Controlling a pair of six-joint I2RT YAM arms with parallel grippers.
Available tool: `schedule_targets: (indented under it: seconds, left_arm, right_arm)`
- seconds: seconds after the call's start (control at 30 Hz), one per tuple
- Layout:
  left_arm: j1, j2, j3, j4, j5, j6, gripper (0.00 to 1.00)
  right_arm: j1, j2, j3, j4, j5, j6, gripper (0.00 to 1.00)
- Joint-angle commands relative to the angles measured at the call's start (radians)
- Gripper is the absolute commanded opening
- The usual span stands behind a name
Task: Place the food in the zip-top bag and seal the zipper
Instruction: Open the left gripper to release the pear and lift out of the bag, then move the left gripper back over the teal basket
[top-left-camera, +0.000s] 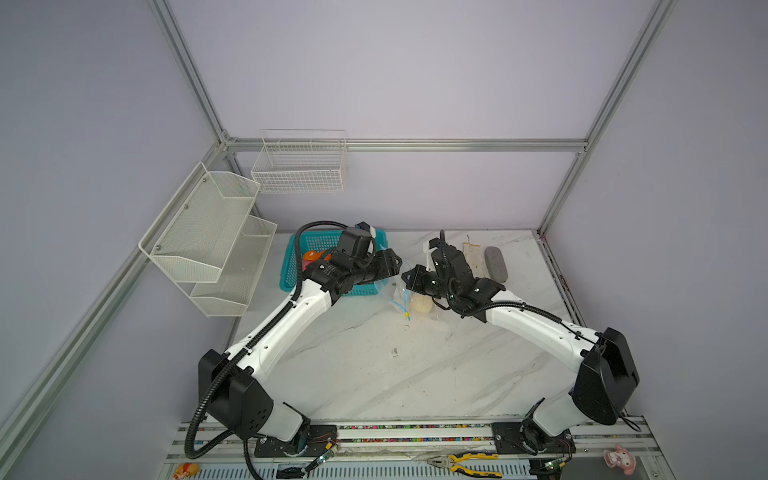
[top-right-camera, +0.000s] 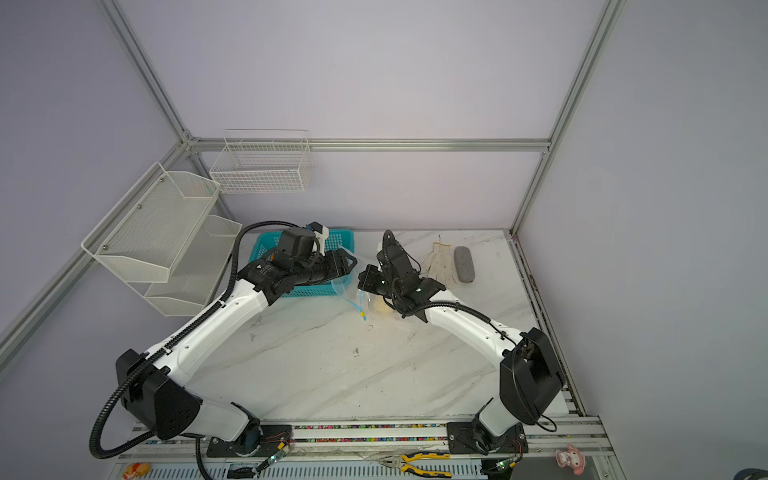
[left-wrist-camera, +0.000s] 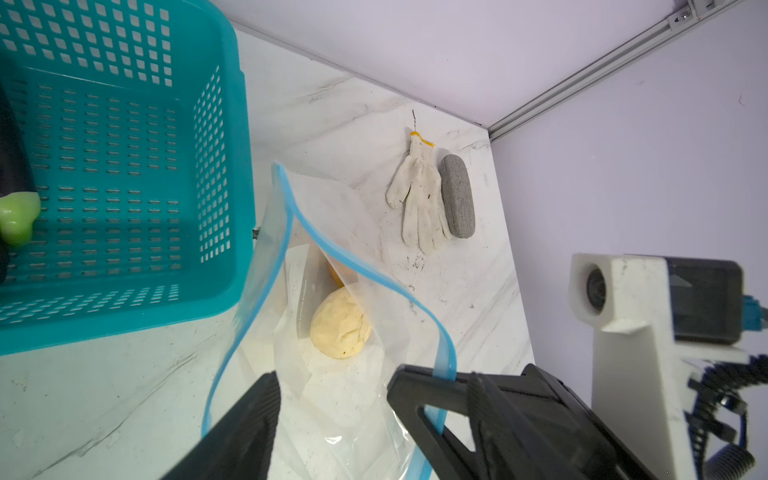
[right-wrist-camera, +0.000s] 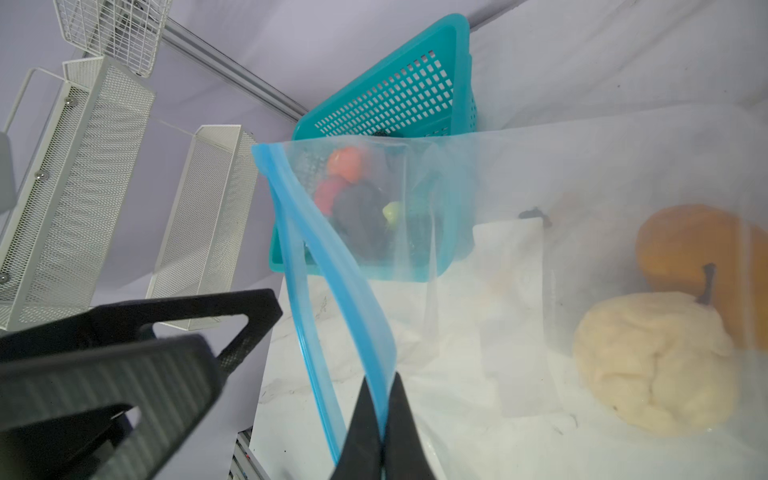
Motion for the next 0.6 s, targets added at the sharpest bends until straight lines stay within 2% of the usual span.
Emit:
schedule_targets:
  seconds: [0.0, 0.13, 0.23, 0.4, 0.57]
  left_arm:
    - [-0.006, -0.047, -0.049, 0.046, 0.017, 0.021, 0.72]
    - [0.025, -0.096, -0.027, 0.016, -0.016, 0.078, 0.73]
    - [0.071, -0.066, 0.05, -0.067, -0.078, 0.139, 0.74]
    - [0.168, 0.097, 0.189, -0.138, -0.129, 0.202, 0.77]
    - [0.231, 0.332, 0.364, -0.212, -0.191, 0.207, 0.77]
  right_arm:
    - [0.001, -0.02, 0.028, -0.014, 0.01, -0.009, 0.0]
    - [0.001, -0.027, 0.013, -0.018, 0.014, -0.008, 0.0]
    - [0.001, -0.037, -0.003, -0.017, 0.021, -0.009, 0.0]
    - [0.001, -0.036, -0.019, -0.005, 0.01, -0.016, 0.0]
    - [0.0, -0.024, -0.017, 0.007, -0.003, -0.039, 0.0]
